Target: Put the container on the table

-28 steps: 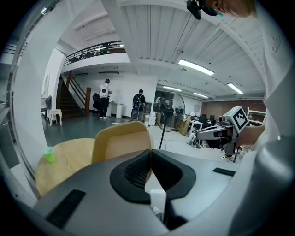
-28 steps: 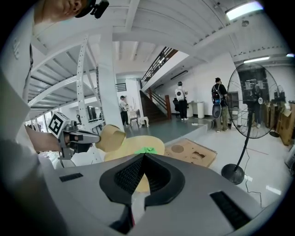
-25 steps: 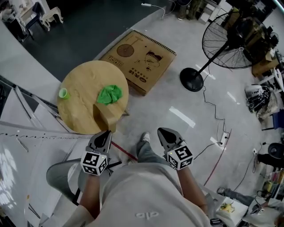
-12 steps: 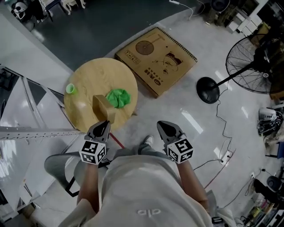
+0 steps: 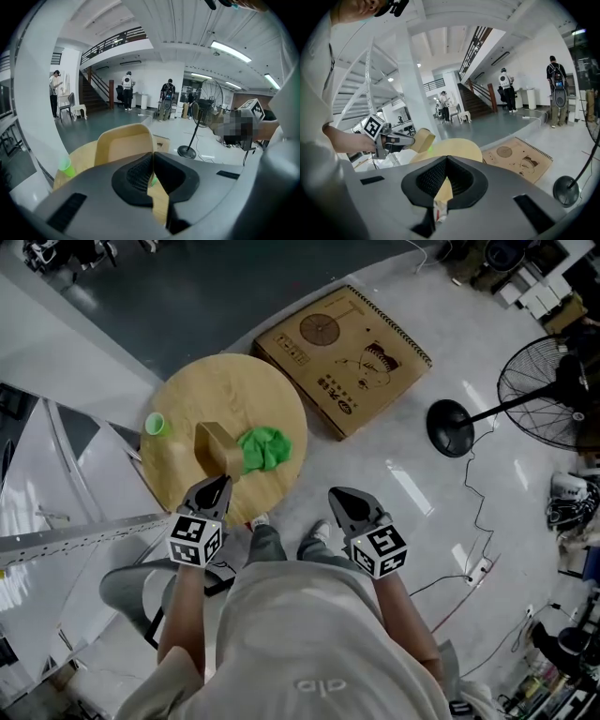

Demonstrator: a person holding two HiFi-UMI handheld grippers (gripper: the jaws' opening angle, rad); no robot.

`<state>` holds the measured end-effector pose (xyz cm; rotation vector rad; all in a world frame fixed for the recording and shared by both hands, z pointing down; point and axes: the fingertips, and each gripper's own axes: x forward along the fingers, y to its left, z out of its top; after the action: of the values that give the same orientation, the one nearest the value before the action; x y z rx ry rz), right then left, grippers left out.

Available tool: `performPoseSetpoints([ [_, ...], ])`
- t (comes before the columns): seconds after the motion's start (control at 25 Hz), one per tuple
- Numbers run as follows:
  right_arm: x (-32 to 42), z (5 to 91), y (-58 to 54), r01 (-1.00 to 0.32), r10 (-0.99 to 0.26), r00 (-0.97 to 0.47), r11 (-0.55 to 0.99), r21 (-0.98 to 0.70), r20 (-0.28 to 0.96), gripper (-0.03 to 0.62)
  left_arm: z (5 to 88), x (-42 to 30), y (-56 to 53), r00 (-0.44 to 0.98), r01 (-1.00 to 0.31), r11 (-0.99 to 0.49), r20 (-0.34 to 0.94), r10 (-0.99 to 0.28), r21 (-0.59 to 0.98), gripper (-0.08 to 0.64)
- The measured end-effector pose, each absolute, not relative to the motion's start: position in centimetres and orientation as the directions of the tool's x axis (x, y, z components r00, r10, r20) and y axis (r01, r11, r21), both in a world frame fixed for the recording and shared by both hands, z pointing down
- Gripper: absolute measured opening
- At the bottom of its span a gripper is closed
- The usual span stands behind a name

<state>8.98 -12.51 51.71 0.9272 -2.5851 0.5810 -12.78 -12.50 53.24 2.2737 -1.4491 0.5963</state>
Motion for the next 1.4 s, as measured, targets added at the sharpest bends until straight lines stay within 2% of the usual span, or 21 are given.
performPoseSetpoints([
  [0.6, 3.1, 53.6, -14.9, -0.78, -0.612, -0.599, 0.592, -0.204, 0.516, 0.025, 61.0, -21.1, -18.0, 0.467, -0.849, -0.517, 0.614, -0.636, 0.11, 0.025],
  [0.92, 3.3, 54.3, -13.9, -0.843, -0.656, -0.513, 0.506, -0.182, 0.554, 0.026, 66.5, -22.7, -19.0, 0.491, -0.805, -0.582, 0.683, -0.541, 0.117, 0.025],
  [1.4, 2.8, 54.9, -12.2, -0.884, -0.678, -0.439, 0.443, -0.149, 0.59, 0.025, 70.8, -23.3, -18.0, 0.543, -0.775, -0.589, 0.72, -0.433, 0.23, 0.026],
])
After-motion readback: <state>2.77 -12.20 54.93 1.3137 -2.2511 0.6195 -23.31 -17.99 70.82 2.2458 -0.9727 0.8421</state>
